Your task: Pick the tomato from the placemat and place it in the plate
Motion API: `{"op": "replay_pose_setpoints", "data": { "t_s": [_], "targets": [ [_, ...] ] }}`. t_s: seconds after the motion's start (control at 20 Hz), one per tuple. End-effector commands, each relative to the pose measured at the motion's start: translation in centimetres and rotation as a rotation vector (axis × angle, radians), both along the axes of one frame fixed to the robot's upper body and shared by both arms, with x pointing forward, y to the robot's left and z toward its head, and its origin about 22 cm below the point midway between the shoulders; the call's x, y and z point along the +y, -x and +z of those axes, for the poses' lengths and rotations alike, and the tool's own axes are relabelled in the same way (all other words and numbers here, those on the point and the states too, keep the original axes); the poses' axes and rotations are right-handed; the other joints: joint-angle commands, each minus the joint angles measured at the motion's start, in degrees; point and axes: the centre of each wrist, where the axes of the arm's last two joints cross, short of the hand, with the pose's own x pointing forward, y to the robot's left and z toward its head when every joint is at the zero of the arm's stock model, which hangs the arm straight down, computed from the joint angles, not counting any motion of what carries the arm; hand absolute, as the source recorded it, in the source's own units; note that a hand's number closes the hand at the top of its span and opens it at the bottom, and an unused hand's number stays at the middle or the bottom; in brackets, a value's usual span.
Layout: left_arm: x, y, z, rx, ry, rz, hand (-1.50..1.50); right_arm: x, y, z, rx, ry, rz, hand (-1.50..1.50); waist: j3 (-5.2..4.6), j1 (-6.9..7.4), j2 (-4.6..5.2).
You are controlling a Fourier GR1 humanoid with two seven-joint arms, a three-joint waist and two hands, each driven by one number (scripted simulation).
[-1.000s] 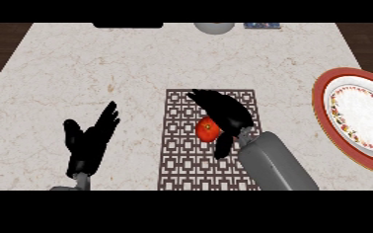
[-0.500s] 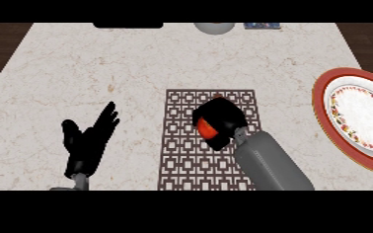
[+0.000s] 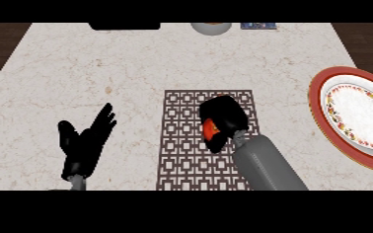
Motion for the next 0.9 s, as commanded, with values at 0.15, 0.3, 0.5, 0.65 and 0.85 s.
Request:
{"op": "replay_pose_setpoints", "data": {
  "t_s": [0.15, 0.3, 0.5, 0.65, 0.85],
  "targets": [
    [0.6, 0.1, 0.3, 0.004, -0.013, 0.039, 0.0, -3.3, 2.5, -0.8, -0.112, -0.079, -0.646, 1.5, 0.03, -2.01, -0.37],
    [0.4, -0.2, 0.2, 0.015, -0.024, 0.009, 0.0, -1.3, 3.2, 3.2, -0.377, -0.223, -0.681, 1.5, -0.01, -1.16, -0.21],
    [-0.1, 0.5, -0.4, 0.025, 0.017, 0.008, 0.0, -0.9, 5.9, 6.0, -0.547, -0.275, -0.795, 1.5, -0.09, -1.31, -0.23],
    [-0.3, 0.5, -0.6, 0.015, -0.008, 0.028, 0.0, -0.2, 7.8, 6.7, -0.62, -0.362, -0.896, 1.5, -0.06, -0.57, 0.08],
    [-0.1, -0.2, -0.3, 0.007, -0.002, 0.017, 0.0, -3.5, 8.3, 7.9, -0.716, -0.438, -1.036, 1.5, -0.02, -0.55, 0.33]
  ]
}}
